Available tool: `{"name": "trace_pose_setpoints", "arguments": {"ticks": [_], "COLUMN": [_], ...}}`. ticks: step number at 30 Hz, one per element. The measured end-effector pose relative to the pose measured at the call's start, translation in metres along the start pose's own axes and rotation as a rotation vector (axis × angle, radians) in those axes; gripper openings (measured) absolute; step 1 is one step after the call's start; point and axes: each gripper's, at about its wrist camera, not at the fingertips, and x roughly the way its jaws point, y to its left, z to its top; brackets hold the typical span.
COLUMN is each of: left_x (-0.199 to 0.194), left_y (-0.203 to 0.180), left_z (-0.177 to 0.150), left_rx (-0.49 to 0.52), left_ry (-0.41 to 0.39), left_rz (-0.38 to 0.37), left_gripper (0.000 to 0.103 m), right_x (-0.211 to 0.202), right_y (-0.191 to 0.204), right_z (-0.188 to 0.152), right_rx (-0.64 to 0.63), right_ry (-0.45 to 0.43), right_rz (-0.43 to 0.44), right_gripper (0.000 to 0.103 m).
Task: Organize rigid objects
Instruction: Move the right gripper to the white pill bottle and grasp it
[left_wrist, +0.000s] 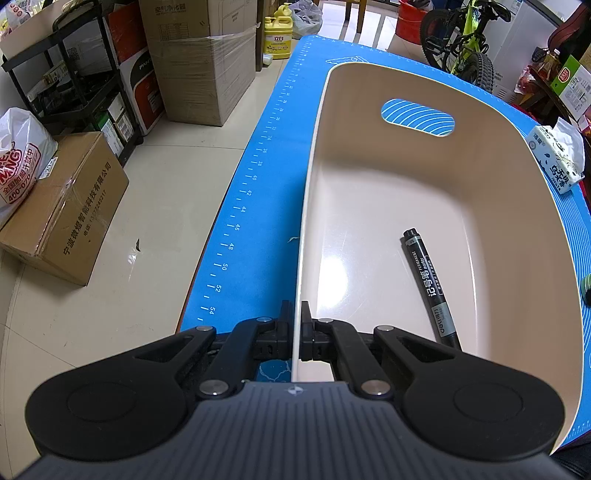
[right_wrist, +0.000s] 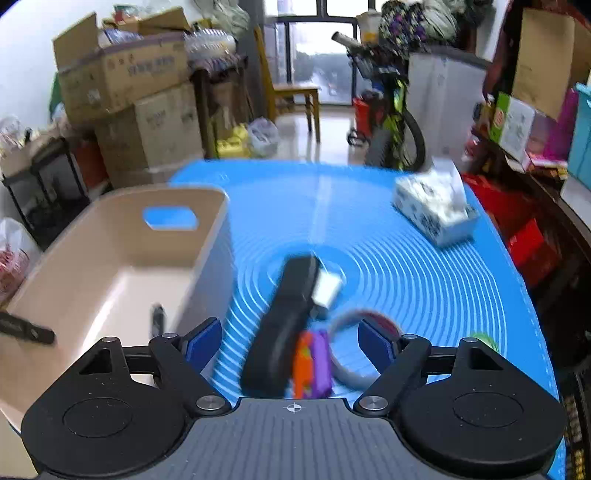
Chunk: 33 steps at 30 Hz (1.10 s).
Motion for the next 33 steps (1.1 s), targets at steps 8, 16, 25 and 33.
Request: {"name": "trace_pose_setpoints", "arguments": {"ticks": [8,16,25,33], "left_x": [0.0,0.0,0.0,0.001], "left_y": [0.0,0.0,0.0,-0.001], "left_z": [0.0,0.0,0.0,-0.001], "left_rx": [0.0,0.001,0.001,0.001], "left_ry": [0.0,-0.001,-0.001,0.003], "left_rz": [0.0,0.002,0.002,0.004], "left_gripper": [0.003,0.003,0.003,0.003], "right_x": [0.021,0.037,0.056,0.061], "right_y": [-0.01,-0.007,-0.006,-0.01], "right_z": [-0.033,-0.059,-0.072,-0.072], "right_rx": [0.003,0.001,0.019,0.037], "right_ry": [0.092,0.164,0.192,0.163], "right_rz": [-0.017,-0.019,-0.021,-0.01], "right_gripper": [0.09,0.093,0.093,0.088]}}
